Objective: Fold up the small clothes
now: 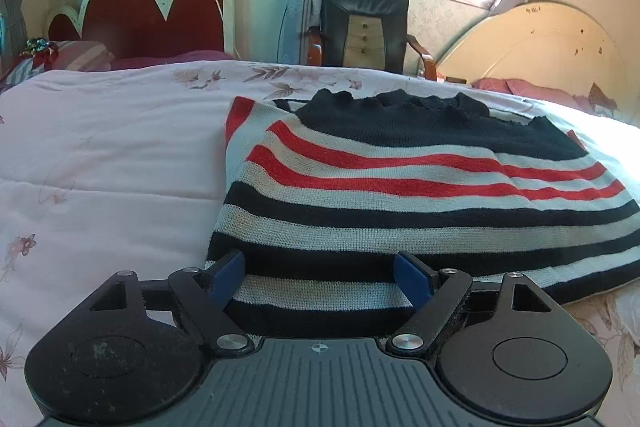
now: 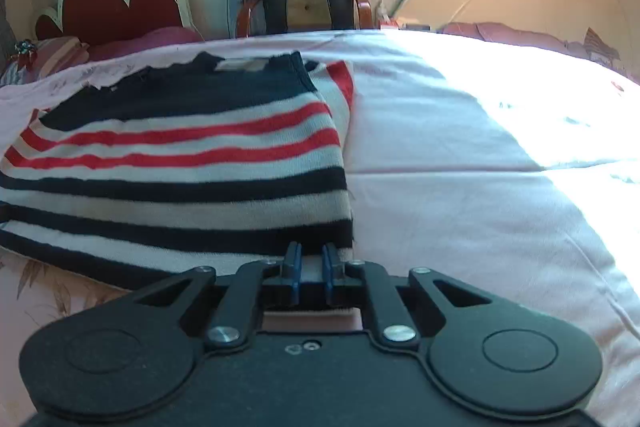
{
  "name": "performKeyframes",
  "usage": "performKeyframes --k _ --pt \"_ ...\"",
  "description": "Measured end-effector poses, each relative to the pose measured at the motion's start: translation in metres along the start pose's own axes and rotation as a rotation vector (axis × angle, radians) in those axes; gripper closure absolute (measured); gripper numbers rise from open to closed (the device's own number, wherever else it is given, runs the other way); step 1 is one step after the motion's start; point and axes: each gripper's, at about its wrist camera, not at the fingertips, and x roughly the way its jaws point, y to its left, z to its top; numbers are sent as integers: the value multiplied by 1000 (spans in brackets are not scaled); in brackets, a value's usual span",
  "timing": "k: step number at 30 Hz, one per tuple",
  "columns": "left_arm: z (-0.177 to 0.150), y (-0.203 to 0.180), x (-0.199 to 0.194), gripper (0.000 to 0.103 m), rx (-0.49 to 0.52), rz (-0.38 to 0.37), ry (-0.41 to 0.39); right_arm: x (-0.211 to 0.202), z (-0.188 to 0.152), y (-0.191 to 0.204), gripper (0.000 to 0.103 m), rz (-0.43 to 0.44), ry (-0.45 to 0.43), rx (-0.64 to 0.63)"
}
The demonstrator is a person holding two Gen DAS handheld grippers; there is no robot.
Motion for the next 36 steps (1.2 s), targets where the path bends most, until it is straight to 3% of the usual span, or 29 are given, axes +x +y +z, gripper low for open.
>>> performKeyframes --k 3,6,15,18,20,24,27,29,30,33,36 --pt "0 1 6 21 -3 -1 16 0 4 0 87 -5 -40 2" --pt "0 -4 9 19 24 11 26 17 5 -4 89 -9 13 7" --pt "-4 -5 7 16 60 4 44 22 6 1 89 -19 33 -43" --pt "-4 -4 -13 16 53 17 47 12 10 -4 83 14 34 -19" --pt "-12 6 -34 16 -38 15 13 -9 8 -10 80 52 -18 5" --pt "-49 44 -48 17 -434 -143 11 -35 -4 -10 80 123 -52 3" --pt "-74 56 -44 26 -661 -213 -39 -44 -12 -1 81 171 -49 7" --pt "-79 62 -38 29 -747 -239 -66 -47 -14 3 83 210 -45 32" --pt "-80 66 -34 38 -783 -249 -73 -47 -13 5 85 228 -42 54" --pt "-80 75 -17 48 -869 -272 -95 -45 -10 11 88 274 -30 104" --pt "-76 78 1 49 -894 -293 -135 -37 -5 19 91 297 -25 133"
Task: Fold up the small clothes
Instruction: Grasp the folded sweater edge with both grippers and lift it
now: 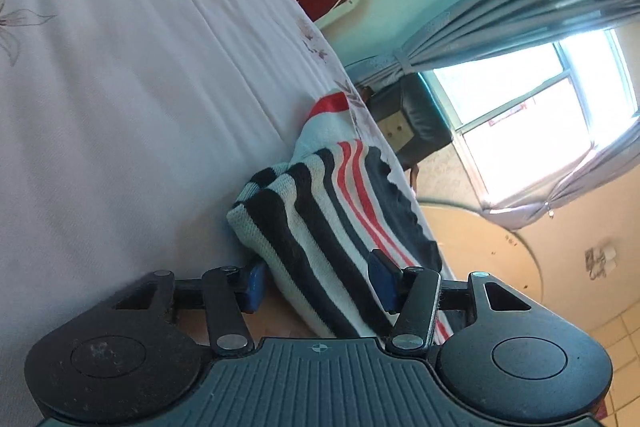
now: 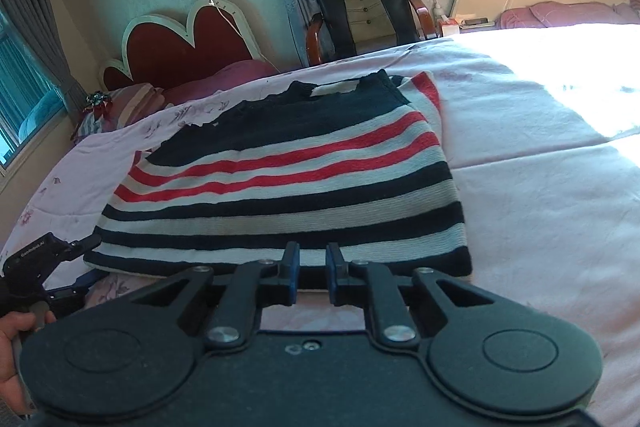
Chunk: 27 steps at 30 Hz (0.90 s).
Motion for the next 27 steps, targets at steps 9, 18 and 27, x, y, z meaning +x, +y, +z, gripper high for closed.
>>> performKeyframes --k 9,18,27 --pt "27 -13 55 49 28 -46 -27 61 24 22 101 71 -5 40" --pt "39 -2 66 82 33 -97 4 115 40 59 101 120 9 37" --pt "37 16 61 84 -69 -157 -22 135 30 46 103 120 54 75"
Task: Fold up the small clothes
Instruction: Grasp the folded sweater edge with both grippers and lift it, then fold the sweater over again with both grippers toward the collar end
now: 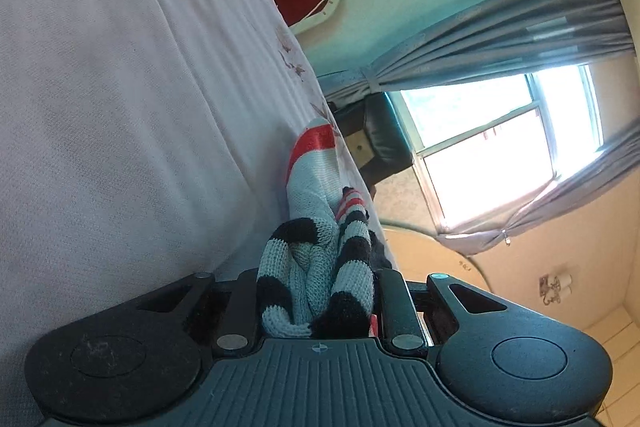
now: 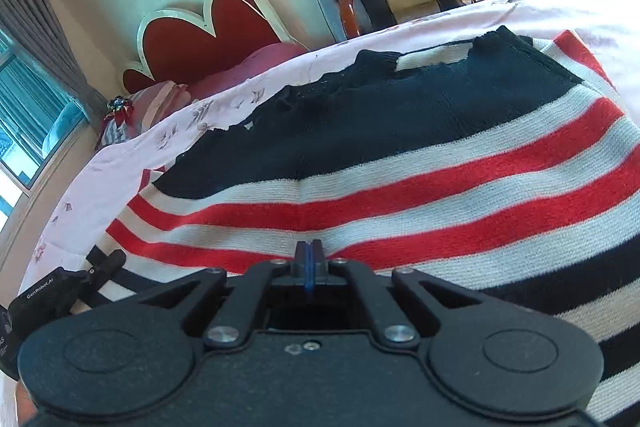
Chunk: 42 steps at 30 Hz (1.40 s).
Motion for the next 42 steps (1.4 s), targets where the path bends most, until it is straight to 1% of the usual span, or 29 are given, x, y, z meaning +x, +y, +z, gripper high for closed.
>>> performKeyframes --k 3,5,9,13,15,17,20,21,22,23,25,26,27,28,29,30,31,32,33,34,35,36,37,39,40,41,42 --pt "0 1 0 84 -48 -22 3 -1 -3 1 103 2 -7 -32" --pt "2 -7 1 84 -60 -53 2 0 -1 -2 103 19 -10 -33" --pt "2 -53 1 84 0 -121 -1 0 -3 -3 103 30 -18 -79" --pt "-10 -118 9 84 93 -186 39 1 -3 -7 103 56 -23 -68" --pt "-24 -151 17 84 154 -196 83 1 -2 -11 103 72 -22 -50" --pt "-45 -181 24 84 230 -190 134 1 -1 -15 103 91 -18 -26" --pt "-81 -209 44 84 320 -151 212 1 3 -22 103 124 3 19" --pt "-96 -216 52 84 344 -136 235 -1 6 -27 103 141 16 53" --pt "-111 -220 60 84 369 -120 261 -8 8 -39 103 164 13 128" --pt "-127 -222 69 84 398 -97 289 -20 9 -59 100 188 -15 230" --pt "-160 -224 90 82 466 -31 361 -42 4 -102 86 223 -51 415" --pt "-178 -224 97 80 509 -1 391 -55 1 -128 79 274 -62 524" --pt "-198 -224 102 77 548 36 419 -64 -2 -146 68 306 -69 596" --pt "-211 -226 103 73 587 56 422 -76 -6 -166 58 353 -84 674" --pt "-221 -229 100 58 626 56 408 -85 -7 -179 47 389 -98 721" --pt "-228 -235 93 36 650 28 395 -92 -7 -188 26 418 -111 746" --pt "-233 -241 89 25 661 -3 404 -100 -5 -195 19 398 -114 763" --pt "-235 -250 82 17 679 -28 424 -105 -3 -200 16 415 -125 765" --pt "-235 -259 74 17 701 -31 435 -107 -1 -202 16 425 -115 767" --pt "-229 -266 62 18 702 -59 433 -109 1 -203 16 426 -97 762" --pt "-216 -271 48 18 681 -116 413 -111 3 -201 18 422 -91 741" --pt "-201 -272 33 18 669 -150 371 -114 5 -198 19 426 -90 713" --pt "-186 -272 21 18 683 -138 323 -116 8 -195 19 433 -85 684" --pt "-155 -265 8 18 755 -37 224 -117 13 -187 22 437 -56 641" --pt "-141 -256 7 18 784 18 197 -115 17 -182 23 435 -38 615" --pt "-126 -244 14 18 793 97 199 -114 19 -174 23 424 -22 590" --pt "-115 -232 18 18 780 158 215 -111 22 -168 23 410 -6 566"
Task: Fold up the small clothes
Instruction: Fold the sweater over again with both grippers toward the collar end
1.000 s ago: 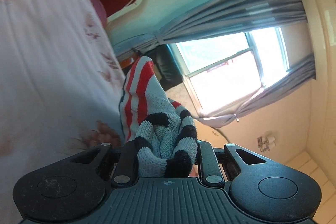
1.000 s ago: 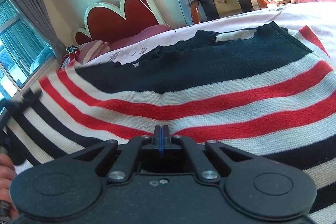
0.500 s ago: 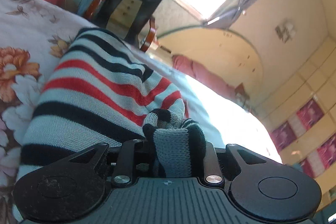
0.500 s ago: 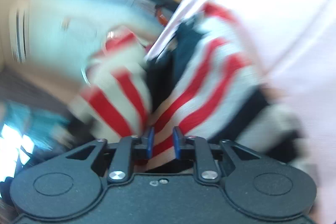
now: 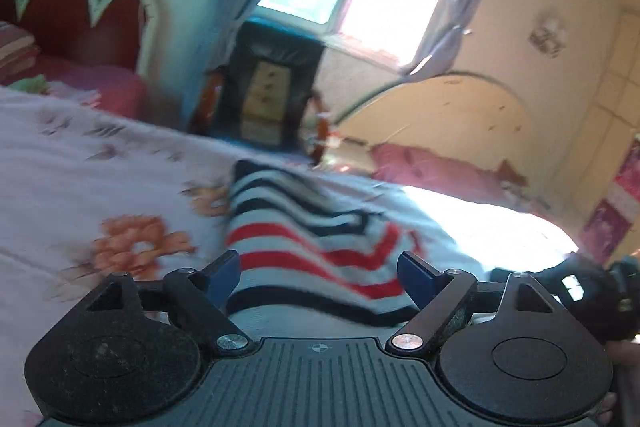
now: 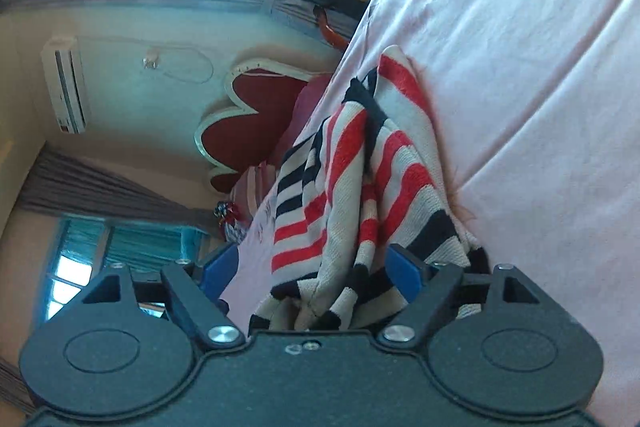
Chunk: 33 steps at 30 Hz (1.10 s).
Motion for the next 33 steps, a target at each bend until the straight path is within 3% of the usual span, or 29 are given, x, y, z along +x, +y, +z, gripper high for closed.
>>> performKeyframes --k 3,8,11,12,14,16,17,19,21,23,24,27,29,31,32,33 --pt "-10 26 12 18 -7 74 86 19 -3 15 23 -96 58 -47" --pt "-54 17 27 18 -53 22 152 43 -21 40 24 -233 145 -179" --pt "-61 11 37 19 -80 1 141 55 -32 49 76 -318 172 -320" --pt "-59 8 32 20 -70 -15 109 54 -34 52 77 -342 166 -373" --pt "-55 0 29 20 -11 -43 68 38 -46 70 78 -305 116 -591" --pt "-57 -7 37 19 54 -47 118 31 -58 73 78 -334 102 -785" --pt "-61 -8 46 19 75 -47 165 34 -56 60 77 -393 126 -806" --pt "-62 -4 48 19 66 -52 184 28 -42 34 77 -326 117 -640" --pt "-56 0 37 19 71 -72 140 23 -36 33 68 -292 111 -546" --pt "-44 11 28 19 53 -81 80 17 -37 40 35 -286 74 -526" --pt "-38 19 27 19 32 -78 66 16 -38 44 29 -282 60 -532" --pt "-23 35 38 19 5 -37 74 31 -30 54 29 -330 66 -530" --pt "-19 40 51 19 -7 -39 90 48 -28 57 43 -411 118 -557" --pt "-18 43 61 19 -38 -41 106 63 -34 63 50 -485 153 -616" --pt "-18 44 68 19 -51 -43 115 71 -39 66 58 -516 165 -676" --pt "-18 44 72 19 -60 -43 116 74 -44 69 75 -527 163 -725"
